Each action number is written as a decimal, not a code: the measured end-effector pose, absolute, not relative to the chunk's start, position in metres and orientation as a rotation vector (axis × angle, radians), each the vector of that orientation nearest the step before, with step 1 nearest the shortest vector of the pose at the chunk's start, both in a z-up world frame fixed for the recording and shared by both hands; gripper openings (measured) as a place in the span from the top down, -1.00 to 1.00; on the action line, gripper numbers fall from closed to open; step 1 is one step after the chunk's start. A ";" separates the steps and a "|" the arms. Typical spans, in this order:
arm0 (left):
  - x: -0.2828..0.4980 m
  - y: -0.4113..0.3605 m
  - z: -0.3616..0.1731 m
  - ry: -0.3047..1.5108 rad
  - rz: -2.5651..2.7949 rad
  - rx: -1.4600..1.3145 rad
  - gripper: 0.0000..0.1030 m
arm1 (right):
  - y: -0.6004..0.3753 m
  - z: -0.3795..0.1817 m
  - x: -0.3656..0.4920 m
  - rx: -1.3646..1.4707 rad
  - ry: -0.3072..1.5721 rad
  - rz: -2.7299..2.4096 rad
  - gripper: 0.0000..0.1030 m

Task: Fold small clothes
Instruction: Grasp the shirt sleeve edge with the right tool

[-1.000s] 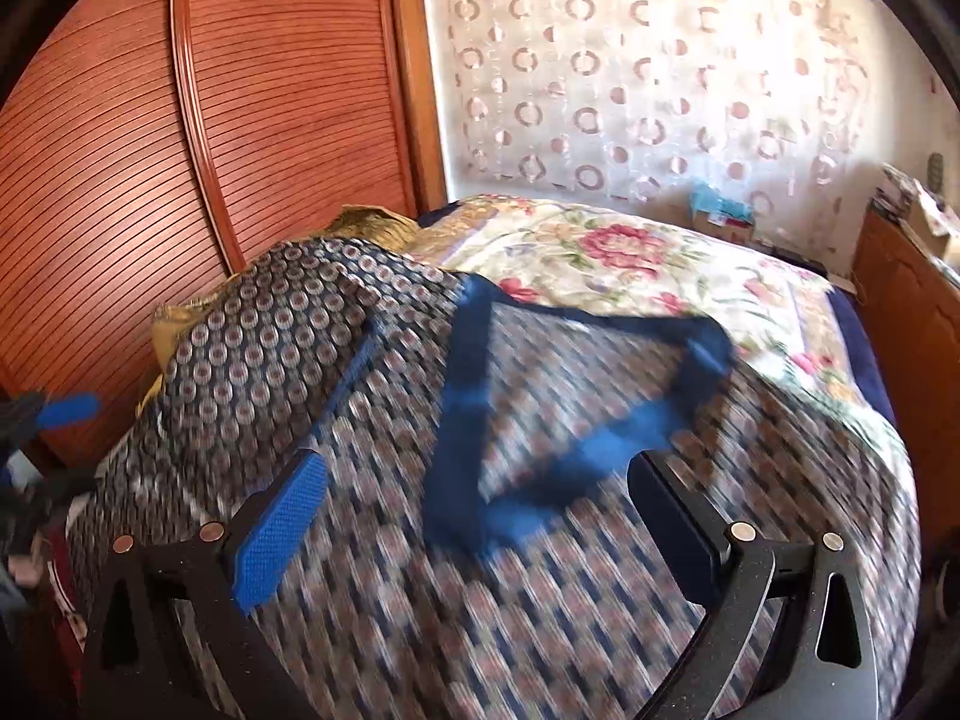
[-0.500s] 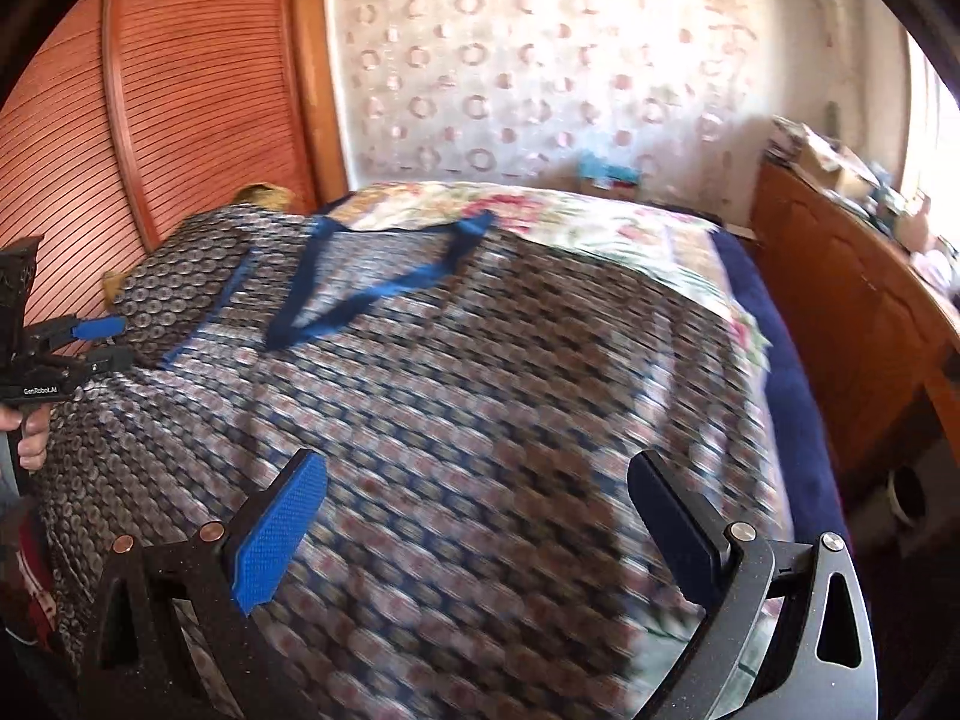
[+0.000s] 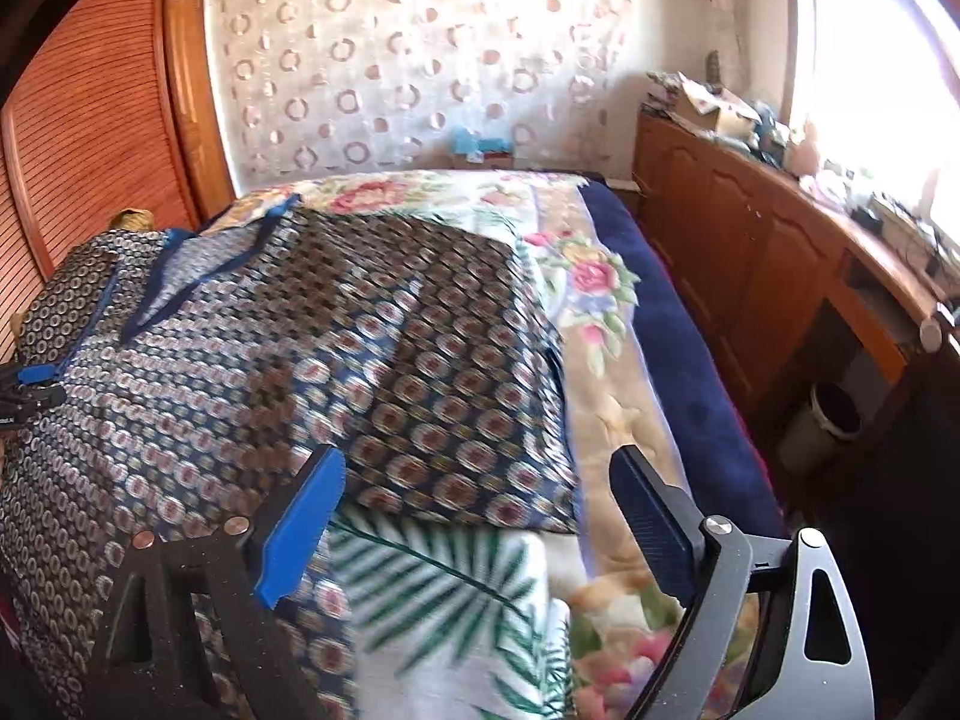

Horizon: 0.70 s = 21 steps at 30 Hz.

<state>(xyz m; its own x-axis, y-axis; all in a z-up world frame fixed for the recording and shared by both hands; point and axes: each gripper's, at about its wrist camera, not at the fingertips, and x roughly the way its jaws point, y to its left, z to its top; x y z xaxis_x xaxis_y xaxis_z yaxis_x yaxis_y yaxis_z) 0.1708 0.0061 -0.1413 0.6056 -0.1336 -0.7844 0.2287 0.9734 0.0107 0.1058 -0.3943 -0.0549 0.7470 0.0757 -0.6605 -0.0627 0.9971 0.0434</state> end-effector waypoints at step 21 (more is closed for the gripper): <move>0.181 -0.004 -0.145 0.907 -0.246 0.130 -0.78 | -0.437 -0.066 0.115 0.211 0.815 0.120 0.43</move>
<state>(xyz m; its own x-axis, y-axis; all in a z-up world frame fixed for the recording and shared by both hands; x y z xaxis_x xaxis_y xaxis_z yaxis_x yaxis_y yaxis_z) 0.1810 -0.0038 -0.1452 0.5903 -0.1558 -0.7920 0.2651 0.9642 0.0079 0.1155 -0.4370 -0.0658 0.6804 0.1875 -0.7085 -0.0252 0.9721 0.2330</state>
